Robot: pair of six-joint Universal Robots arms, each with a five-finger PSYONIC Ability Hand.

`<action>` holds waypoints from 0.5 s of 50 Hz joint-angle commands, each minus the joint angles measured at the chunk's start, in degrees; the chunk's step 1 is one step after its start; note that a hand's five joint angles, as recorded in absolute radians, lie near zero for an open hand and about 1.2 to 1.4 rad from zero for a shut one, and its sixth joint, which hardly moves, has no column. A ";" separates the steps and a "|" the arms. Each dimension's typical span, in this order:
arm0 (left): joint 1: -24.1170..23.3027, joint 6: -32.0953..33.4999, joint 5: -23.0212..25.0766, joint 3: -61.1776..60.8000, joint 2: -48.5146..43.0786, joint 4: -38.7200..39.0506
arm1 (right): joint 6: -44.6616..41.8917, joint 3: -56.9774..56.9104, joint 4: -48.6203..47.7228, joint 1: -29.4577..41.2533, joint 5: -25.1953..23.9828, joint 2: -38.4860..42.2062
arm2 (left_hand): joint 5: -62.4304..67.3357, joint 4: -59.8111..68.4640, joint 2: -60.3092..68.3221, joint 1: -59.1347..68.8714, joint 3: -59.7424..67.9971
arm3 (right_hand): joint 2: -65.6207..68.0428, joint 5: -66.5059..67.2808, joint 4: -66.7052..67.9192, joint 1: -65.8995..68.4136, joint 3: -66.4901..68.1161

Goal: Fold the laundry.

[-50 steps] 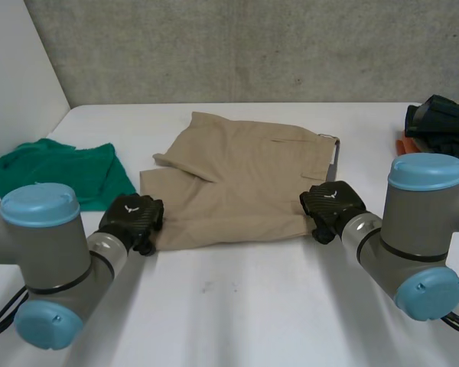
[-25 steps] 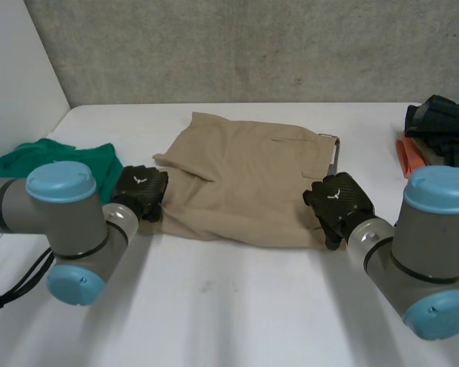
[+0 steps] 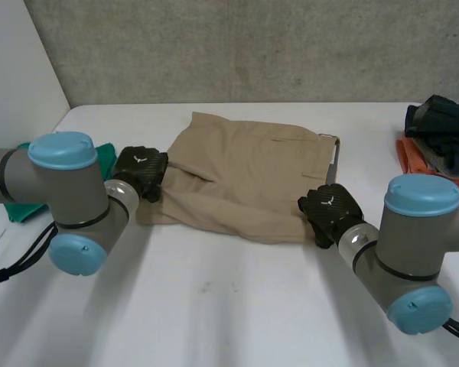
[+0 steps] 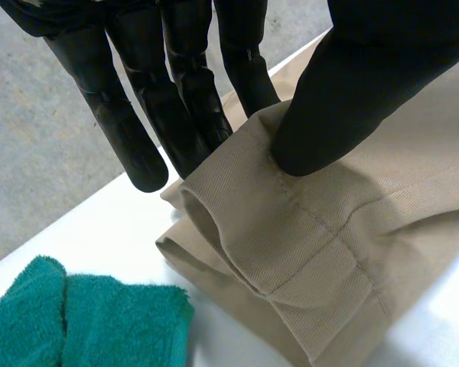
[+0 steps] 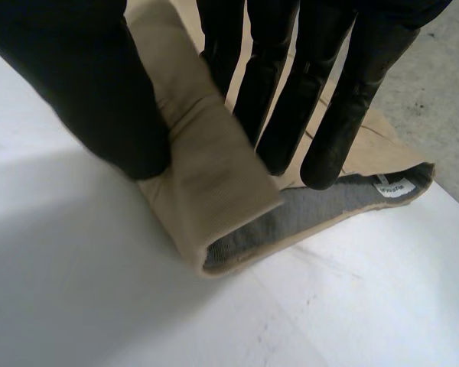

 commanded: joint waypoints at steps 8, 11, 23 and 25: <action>-0.28 4.29 0.22 -12.17 14.20 -22.40 | -3.36 -0.65 6.06 -0.40 -0.48 -5.55 | 13.73 11.39 11.51 14.16 11.94 | 18.95 21.85 20.24 25.14 19.56; -0.90 8.33 0.22 -19.11 21.13 -27.59 | -9.34 -0.21 16.25 -0.67 -0.39 -9.25 | 13.73 11.39 11.51 14.16 11.94 | 18.95 21.85 20.24 25.14 19.56; -5.82 17.57 1.27 -36.79 38.47 -33.41 | -17.44 2.61 41.60 -0.84 -1.00 -16.02 | 13.73 11.39 11.51 14.16 11.94 | 18.95 21.85 20.24 25.14 19.56; -5.39 17.40 1.10 -36.88 38.30 -30.44 | -16.82 3.31 38.70 -0.67 -1.71 -16.64 | 13.73 11.39 11.51 14.16 11.94 | 18.95 21.85 20.24 25.14 19.56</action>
